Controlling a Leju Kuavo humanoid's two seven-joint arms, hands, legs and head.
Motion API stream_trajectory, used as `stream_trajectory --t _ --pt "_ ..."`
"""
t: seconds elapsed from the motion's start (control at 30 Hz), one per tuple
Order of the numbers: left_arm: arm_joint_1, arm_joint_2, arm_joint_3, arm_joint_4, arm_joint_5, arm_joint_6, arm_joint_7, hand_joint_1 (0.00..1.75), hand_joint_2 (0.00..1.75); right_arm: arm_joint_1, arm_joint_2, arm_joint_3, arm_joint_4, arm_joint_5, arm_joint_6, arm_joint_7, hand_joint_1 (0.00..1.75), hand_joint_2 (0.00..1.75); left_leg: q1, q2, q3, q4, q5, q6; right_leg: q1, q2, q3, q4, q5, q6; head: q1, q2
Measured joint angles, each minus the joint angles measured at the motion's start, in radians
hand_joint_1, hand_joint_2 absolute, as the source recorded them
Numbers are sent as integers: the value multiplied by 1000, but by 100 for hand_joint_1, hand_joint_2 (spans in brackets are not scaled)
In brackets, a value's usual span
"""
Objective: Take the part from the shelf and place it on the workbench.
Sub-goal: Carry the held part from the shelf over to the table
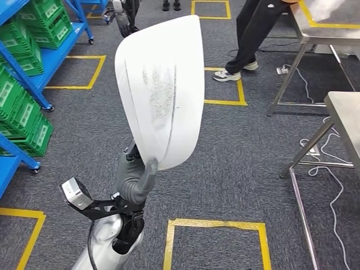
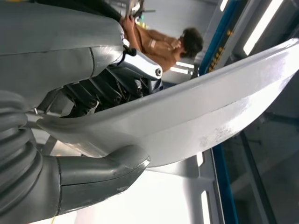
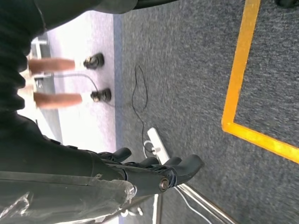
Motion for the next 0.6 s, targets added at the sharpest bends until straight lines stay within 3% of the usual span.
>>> stream_trajectory --t 0.07,0.1,0.13,0.2,0.27,0.33,0.37,0.4,0.5,0.53,0.6 --pt "-1 -1 0 2 0 -2 1 175 175 1 0 0 0 0 3 0 0 175 0 -20 17 -42 2 5 -2 20 -9 -2 5 13 -1 0" --pt "-1 -2 0 4 0 -3 2 175 175 3 0 0 0 1 4 0 0 175 0 -10 17 -45 3 11 -5 27 -13 -4 7 20 -1 0" --pt "-1 -3 -1 5 0 -3 3 175 175 6 0 -1 0 1 5 1 0 175 -1 0 19 -47 5 17 -5 18 -17 -3 6 24 0 0" --pt "-2 -4 -1 6 0 -4 3 175 175 8 0 -1 0 1 6 2 0 175 0 26 22 -52 8 31 -2 -36 -45 50 -28 32 5 0" --pt "-2 -4 0 8 0 -4 4 175 175 5 0 -1 0 1 6 3 0 175 -4 53 23 -52 6 39 1 -90 -108 183 -98 37 10 0" --pt "-2 -3 0 12 0 -4 4 175 175 3 0 -1 0 1 6 3 0 175 -6 81 24 -52 5 40 0 -100 -155 288 -136 40 10 0" --pt "-2 -3 0 13 0 -4 4 175 175 4 0 -1 0 2 6 3 0 175 -6 93 25 -52 3 39 0 -103 -150 285 -126 40 10 0" --pt "-2 -2 0 14 0 -4 4 175 175 4 0 -1 0 2 6 3 0 175 -6 105 28 -52 1 38 0 -108 -123 239 -100 40 10 0" --pt "-2 -2 0 15 0 -4 4 175 175 2 -1 -1 0 6 6 3 0 175 -12 133 38 -48 -10 25 4 -156 -7 42 -24 31 9 0" --pt "-3 -2 1 15 0 -4 4 175 175 1 -1 -1 0 6 6 3 0 175 -15 140 40 -47 -12 20 6 -164 8 15 -18 26 7 0" --pt "-3 -2 1 15 0 -4 4 175 175 0 -1 -1 0 7 6 3 0 175 -16 155 42 -48 -14 12 9 -149 6 8 -17 13 3 0"
